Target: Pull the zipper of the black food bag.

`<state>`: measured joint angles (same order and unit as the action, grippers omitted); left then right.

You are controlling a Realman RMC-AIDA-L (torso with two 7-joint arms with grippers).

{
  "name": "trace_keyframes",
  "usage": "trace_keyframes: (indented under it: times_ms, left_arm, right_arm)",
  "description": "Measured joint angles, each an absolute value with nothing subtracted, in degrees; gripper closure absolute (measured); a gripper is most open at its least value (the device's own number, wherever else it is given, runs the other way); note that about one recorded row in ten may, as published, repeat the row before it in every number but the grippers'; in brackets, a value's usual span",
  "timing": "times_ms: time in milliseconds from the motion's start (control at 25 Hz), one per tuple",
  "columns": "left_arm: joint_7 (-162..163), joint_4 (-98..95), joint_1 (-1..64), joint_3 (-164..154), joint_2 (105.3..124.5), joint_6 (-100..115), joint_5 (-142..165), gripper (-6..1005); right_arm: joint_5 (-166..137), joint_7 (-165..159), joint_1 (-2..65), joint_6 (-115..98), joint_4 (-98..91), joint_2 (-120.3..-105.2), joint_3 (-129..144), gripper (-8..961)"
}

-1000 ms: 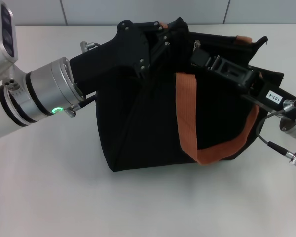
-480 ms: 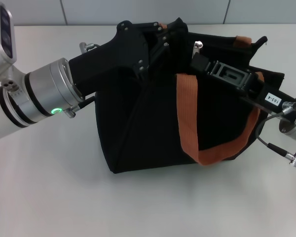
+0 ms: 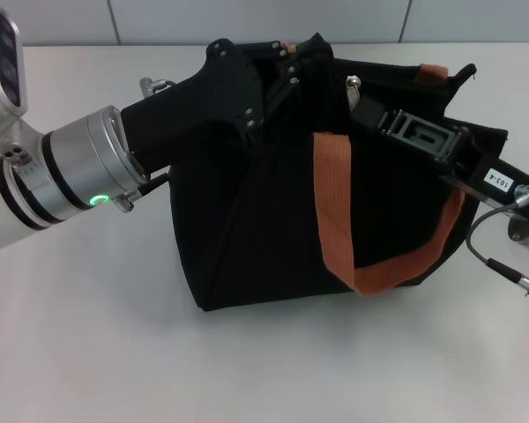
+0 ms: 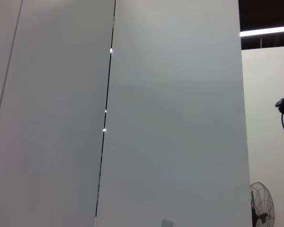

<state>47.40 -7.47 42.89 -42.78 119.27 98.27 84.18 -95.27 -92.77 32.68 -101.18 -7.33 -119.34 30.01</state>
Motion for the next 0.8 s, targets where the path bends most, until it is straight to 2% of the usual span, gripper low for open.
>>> trace_keyframes:
  times_ms: [800]
  left_arm:
    - [47.37,-7.47,42.89,-42.01,119.26,98.27,84.02,934]
  right_arm:
    - [-95.48,-93.27,32.96,-102.17,-10.35,-119.26,31.27,954]
